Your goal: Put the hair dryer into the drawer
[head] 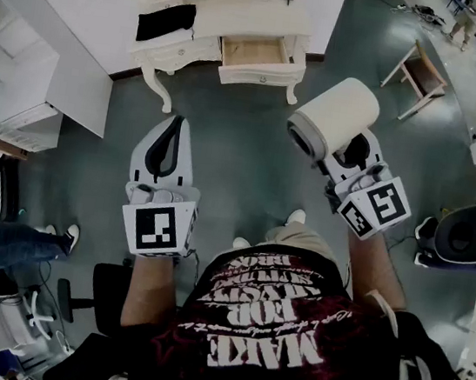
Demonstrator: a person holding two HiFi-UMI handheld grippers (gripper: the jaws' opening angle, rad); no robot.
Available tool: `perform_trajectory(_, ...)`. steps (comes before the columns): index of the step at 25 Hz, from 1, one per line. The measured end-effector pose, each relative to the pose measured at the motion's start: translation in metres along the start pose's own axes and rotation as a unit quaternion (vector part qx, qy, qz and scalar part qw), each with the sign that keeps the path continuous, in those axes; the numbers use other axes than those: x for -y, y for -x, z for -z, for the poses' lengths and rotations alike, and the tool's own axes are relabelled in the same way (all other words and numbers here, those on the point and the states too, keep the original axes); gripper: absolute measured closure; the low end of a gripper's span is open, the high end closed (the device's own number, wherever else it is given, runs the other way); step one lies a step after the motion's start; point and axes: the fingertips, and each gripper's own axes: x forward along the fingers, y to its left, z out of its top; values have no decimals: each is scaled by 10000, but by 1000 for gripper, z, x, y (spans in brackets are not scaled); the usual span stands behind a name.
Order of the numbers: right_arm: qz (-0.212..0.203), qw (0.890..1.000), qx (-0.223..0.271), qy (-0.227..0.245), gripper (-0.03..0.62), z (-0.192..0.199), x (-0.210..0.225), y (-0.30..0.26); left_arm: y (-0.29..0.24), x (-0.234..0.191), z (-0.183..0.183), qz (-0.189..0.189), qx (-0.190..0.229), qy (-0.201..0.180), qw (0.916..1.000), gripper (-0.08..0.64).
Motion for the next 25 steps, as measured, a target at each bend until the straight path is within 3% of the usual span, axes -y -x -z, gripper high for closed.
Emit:
perform_trajectory(8,16,9999,-150,25,362,3,13,4,-16,6,22,17,-246,145,9996,554)
perform_trajectory(11,-132,9996,-251,-15,362,7,24,-5,-28,6,30,-70,-300,324,9990,555)
perform_trajectory(16,-398,9980,-325,-357,362,16,39,-29,-50,9,32,-26,-360,255,9990,555)
perform_trajectory(25,-855,9945,-408,-454,362,31,76,-77,-103,1,43,-207,-519,228,9982,554)
